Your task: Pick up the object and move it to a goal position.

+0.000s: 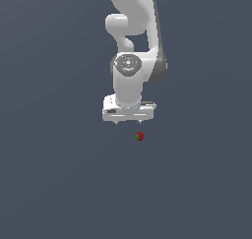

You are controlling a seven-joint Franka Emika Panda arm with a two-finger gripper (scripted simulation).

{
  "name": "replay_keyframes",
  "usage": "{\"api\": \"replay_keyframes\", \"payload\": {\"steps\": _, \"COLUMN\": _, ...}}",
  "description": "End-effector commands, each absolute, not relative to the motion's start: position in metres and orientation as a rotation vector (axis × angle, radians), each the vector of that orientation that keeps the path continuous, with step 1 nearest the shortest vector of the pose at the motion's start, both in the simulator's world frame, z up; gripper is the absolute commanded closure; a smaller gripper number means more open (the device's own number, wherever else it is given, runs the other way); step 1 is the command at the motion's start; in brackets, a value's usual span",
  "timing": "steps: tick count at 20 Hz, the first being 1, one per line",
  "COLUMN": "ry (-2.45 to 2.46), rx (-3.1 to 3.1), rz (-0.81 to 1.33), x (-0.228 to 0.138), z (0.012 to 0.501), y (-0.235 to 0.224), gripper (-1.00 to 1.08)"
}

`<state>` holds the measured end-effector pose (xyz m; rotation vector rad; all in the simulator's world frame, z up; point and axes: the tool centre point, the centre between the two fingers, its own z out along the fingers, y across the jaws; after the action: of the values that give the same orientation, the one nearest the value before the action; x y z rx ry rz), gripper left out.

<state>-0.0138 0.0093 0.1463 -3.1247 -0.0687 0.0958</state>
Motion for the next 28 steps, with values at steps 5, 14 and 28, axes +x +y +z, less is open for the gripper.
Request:
{"api": "replay_keyframes", "payload": {"steps": 5, "ry": -0.072, "rx": -3.123, "rz": 0.103, "x": -0.013, "z": 0.145, "y": 0.014, "gripper": -0.92}}
{"api": "replay_keyframes", "payload": {"steps": 14, "ry": -0.077, "rx": -3.121, "rz": 0.115, "x": -0.011, "z": 0.143, "y": 0.021, "gripper": -0.92}}
{"api": "replay_keyframes", "payload": {"steps": 28, "ry": -0.407, "rx": -3.1, "rz": 0.102, "x": -0.01, "z": 0.132, "y": 0.026, "gripper": -0.92}}
